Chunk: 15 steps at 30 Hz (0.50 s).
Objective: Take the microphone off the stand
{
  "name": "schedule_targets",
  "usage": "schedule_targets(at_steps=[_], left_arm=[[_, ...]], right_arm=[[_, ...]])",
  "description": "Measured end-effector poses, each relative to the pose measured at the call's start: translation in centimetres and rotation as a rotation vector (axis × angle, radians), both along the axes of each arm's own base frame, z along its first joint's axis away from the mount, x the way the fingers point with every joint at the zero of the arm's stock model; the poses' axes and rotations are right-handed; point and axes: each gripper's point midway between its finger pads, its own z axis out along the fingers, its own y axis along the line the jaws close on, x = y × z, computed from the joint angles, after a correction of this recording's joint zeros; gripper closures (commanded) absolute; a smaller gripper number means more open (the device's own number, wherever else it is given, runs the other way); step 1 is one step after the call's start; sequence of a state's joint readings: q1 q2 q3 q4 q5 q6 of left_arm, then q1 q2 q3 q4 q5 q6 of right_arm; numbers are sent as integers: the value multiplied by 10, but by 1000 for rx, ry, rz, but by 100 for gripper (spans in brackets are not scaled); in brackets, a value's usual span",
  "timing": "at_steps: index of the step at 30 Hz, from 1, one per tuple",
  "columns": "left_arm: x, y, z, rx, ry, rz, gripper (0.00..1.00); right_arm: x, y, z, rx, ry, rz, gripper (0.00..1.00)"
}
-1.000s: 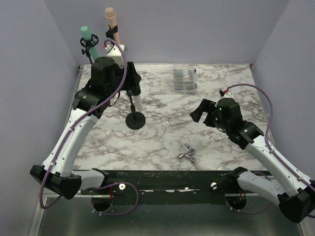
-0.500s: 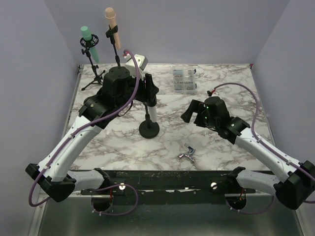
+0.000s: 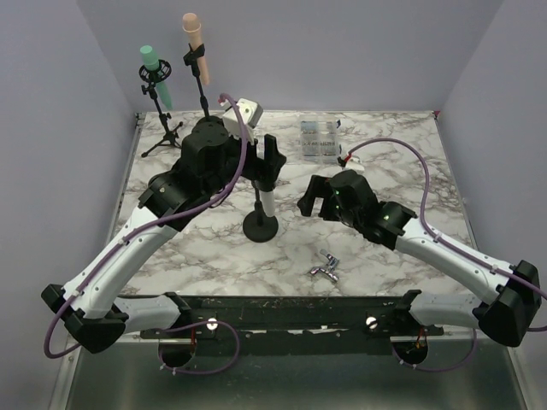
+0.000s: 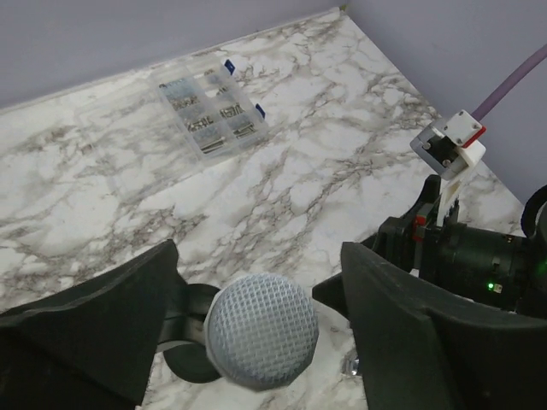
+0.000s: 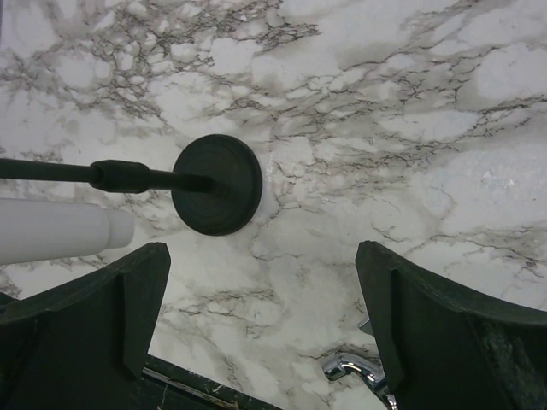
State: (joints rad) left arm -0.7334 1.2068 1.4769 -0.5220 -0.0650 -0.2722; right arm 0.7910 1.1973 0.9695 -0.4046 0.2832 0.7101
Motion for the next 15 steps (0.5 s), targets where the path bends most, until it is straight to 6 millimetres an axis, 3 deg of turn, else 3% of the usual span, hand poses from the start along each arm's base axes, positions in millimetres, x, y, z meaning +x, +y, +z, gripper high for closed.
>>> schedule_targets(at_steps=[7,15], left_arm=[[-15,20,34,-64,-124,14,1],[-35,64,65,-138,-308,109,1]], right_arm=[[-2,18,34,-7,-99,37,0],[-25,57,98,3,-287,142,0]])
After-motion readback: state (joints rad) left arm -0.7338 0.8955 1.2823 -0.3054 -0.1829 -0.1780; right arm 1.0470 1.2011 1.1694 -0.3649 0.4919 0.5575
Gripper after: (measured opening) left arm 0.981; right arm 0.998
